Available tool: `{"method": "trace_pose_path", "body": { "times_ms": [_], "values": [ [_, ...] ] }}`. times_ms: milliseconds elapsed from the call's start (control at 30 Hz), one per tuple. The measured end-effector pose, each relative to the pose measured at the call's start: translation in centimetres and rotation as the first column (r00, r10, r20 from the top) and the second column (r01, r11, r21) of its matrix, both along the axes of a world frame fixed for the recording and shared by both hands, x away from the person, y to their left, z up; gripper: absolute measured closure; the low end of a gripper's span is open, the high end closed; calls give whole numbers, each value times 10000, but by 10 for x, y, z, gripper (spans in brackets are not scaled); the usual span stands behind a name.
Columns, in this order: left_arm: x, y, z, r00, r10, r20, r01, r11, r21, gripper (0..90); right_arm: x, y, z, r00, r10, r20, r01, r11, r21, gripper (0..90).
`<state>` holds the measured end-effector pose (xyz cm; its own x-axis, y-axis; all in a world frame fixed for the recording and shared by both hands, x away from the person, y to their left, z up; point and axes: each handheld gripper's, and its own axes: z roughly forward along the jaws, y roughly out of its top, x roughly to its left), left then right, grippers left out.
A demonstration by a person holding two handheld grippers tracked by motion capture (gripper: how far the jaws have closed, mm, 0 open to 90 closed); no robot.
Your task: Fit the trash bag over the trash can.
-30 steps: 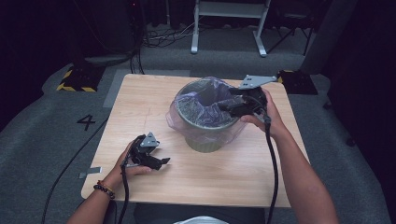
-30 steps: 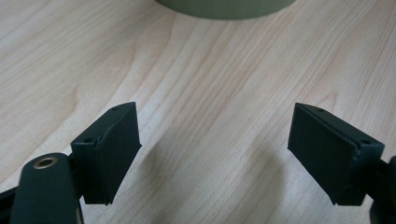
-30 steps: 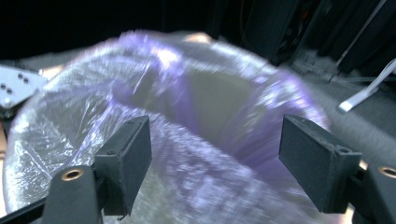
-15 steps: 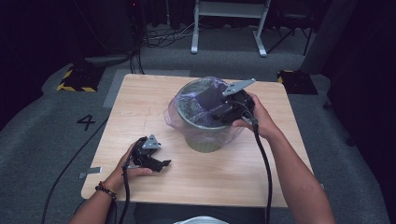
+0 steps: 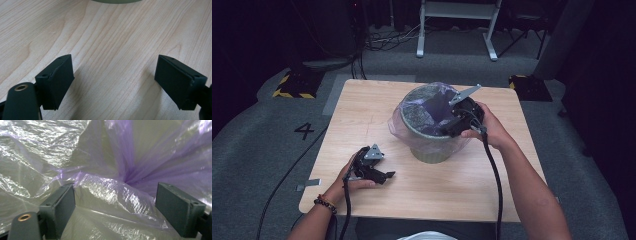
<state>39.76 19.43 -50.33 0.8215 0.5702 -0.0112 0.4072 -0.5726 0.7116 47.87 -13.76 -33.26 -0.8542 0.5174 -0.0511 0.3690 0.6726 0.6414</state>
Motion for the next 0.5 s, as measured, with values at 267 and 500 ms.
{"method": "trace_pose_path", "body": {
  "times_ms": [267,500],
  "values": [
    [0,0,0,10000,-2,-1,2,10000,1,152,2,-2,-1,9993,-205,-309,207,9998,72,158],
    [0,0,0,10000,-3,0,3,10000,0,152,3,-3,-1,9991,-179,-378,181,9998,28,170]
  ]
}}
